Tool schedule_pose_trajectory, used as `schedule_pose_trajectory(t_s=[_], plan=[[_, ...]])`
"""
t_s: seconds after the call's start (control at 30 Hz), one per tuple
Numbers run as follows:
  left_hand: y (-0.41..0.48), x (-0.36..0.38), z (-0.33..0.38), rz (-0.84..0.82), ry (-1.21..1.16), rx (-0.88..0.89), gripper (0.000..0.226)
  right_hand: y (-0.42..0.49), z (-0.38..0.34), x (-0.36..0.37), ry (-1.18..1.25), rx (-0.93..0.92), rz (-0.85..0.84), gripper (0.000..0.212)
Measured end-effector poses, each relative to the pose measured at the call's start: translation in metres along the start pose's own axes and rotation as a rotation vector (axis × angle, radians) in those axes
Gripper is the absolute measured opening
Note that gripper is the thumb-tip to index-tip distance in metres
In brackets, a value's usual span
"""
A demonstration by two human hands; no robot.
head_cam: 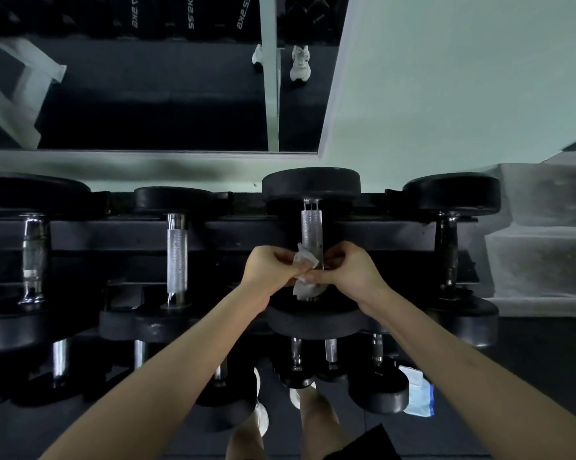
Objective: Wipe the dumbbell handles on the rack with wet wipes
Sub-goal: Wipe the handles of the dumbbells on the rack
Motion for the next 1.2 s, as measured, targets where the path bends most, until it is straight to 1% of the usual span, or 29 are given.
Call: schedule_pose_trajectory(t_s=[0.1, 0.17, 0.27, 0.33, 0.4, 0.47, 0.53, 0.63, 0.67, 0.77, 0.83, 0.9, 0.93, 1.0, 1.07, 1.13, 1.2], plan=[[-0.006, -0.011, 0.005, 0.047, -0.005, 0.028, 0.016, -0.006, -0.007, -0.005, -0.068, -0.029, 0.055, 0.058], [-0.011, -0.021, 0.006, 0.068, -0.020, 0.039, 0.019, -0.015, -0.014, -0.012, -0.039, -0.053, 0.110, 0.056], [-0.019, -0.042, 0.008, 0.070, -0.062, 0.072, 0.024, -0.040, -0.040, -0.015, -0.045, -0.223, 0.204, 0.047], [-0.025, -0.055, 0.007, 0.032, -0.099, 0.070, 0.026, -0.055, -0.061, 0.001, -0.061, -0.322, 0.145, 0.045], [-0.033, -0.068, 0.005, -0.005, -0.124, 0.047, 0.029, -0.064, -0.075, 0.031, -0.067, -0.356, 0.012, 0.052], [-0.040, -0.084, 0.004, -0.047, -0.143, 0.027, 0.039, -0.068, -0.084, 0.063, -0.054, -0.361, -0.080, 0.059], [-0.046, -0.103, 0.004, -0.091, -0.193, 0.027, 0.040, -0.071, -0.090, 0.089, -0.028, -0.353, -0.069, 0.060], [-0.051, -0.137, 0.001, -0.128, -0.283, 0.021, 0.022, -0.077, -0.103, 0.123, 0.027, -0.344, 0.049, 0.055], [-0.052, -0.149, 0.000, -0.134, -0.313, 0.008, 0.020, -0.080, -0.108, 0.135, 0.038, -0.340, 0.099, 0.053], [-0.050, -0.187, -0.002, -0.133, -0.326, 0.012, 0.024, -0.091, -0.123, 0.168, 0.091, -0.341, 0.244, 0.042], [-0.050, -0.206, -0.001, -0.154, -0.326, 0.020, 0.026, -0.098, -0.132, 0.188, 0.143, -0.364, 0.298, 0.028], [-0.049, -0.216, -0.002, -0.203, -0.327, 0.018, 0.025, -0.099, -0.137, 0.199, 0.136, -0.373, 0.357, 0.016], [-0.047, -0.219, -0.002, -0.224, -0.316, 0.014, 0.024, -0.096, -0.135, 0.200, 0.131, -0.351, 0.393, 0.014], [-0.039, -0.229, -0.002, -0.226, -0.268, 0.024, 0.020, -0.088, -0.126, 0.193, 0.166, -0.244, 0.473, 0.014], [-0.026, -0.243, 0.003, -0.167, -0.198, 0.077, 0.017, -0.079, -0.119, 0.178, 0.238, -0.170, 0.581, 0.013], [-0.010, -0.256, 0.011, -0.074, -0.116, 0.169, 0.014, -0.065, -0.118, 0.168, 0.282, -0.128, 0.665, 0.016], [0.004, -0.265, 0.023, 0.042, -0.011, 0.289, 0.012, -0.043, -0.122, 0.171, 0.255, -0.098, 0.658, 0.023]])
Point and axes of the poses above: each hand's wrist, its own y-axis towards the middle knuckle, its own x-axis out of the palm, z = x × y, the point moved 8 cm from there along y, towards the middle knuckle, and after that the axes turned 4 degrees about x, right-handed, at the moved point
